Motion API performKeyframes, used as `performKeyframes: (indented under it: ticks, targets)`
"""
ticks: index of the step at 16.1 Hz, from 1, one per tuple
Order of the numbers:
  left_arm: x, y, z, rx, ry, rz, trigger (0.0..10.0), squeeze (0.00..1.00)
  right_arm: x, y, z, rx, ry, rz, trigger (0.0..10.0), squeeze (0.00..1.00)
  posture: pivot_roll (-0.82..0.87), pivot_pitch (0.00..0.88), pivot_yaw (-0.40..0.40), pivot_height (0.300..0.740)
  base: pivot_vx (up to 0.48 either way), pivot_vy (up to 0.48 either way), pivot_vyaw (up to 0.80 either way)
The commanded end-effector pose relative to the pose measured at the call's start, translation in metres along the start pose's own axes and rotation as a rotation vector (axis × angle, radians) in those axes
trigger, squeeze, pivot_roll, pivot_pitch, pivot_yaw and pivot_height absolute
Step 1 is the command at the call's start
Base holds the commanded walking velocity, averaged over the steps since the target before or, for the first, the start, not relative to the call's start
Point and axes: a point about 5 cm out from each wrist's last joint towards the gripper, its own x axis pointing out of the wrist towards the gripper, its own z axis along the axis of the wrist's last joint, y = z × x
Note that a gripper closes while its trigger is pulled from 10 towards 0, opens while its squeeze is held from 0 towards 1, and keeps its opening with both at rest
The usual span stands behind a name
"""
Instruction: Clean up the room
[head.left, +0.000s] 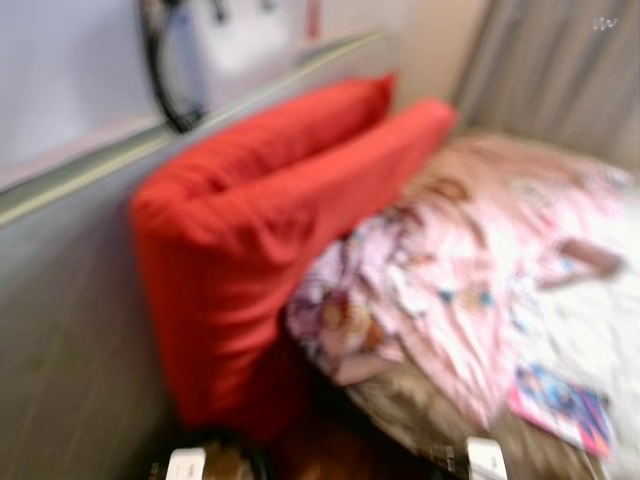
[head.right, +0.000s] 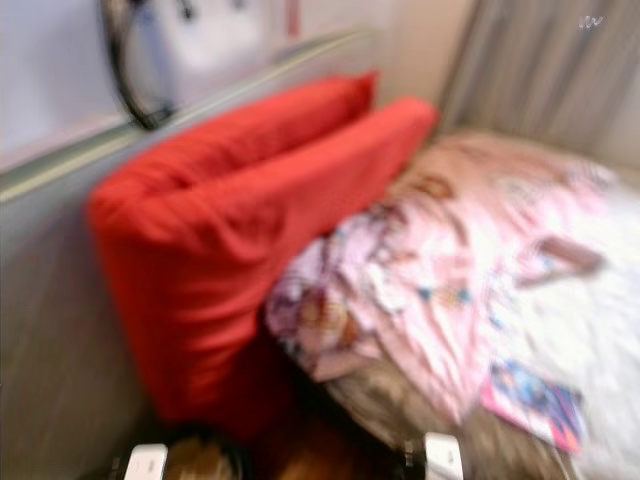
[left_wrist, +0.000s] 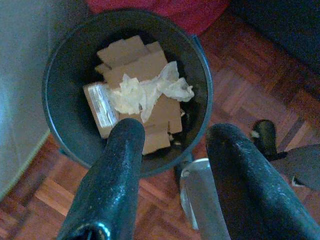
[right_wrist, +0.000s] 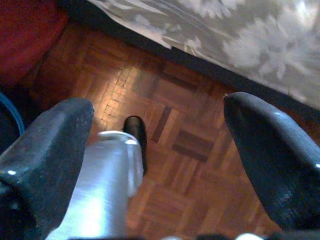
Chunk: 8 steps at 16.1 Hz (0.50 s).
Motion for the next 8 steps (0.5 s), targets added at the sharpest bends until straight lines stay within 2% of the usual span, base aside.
performKeyframes:
  ticks: [1, 8]
  targets:
    - [0.0007, -0.0042, 0.0001, 0.02, 0.009, -0.019, 10.0, 0.0, -0.0027, -0.0091, -0.0044, 0.008, 0.005, -0.023, 10.0, 0.0, 0.04, 0.0, 0.008, 0.74, 0.0, 0.0, -0.76]
    - [0.001, -0.0041, 0.0008, 0.032, 0.013, -0.019, 10.0, 0.0, -0.0047, -0.0153, -0.0077, 0.012, 0.012, -0.038, 10.0, 0.0, 0.04, 0.0, 0.006, 0.74, 0.0, 0.0, -0.76]
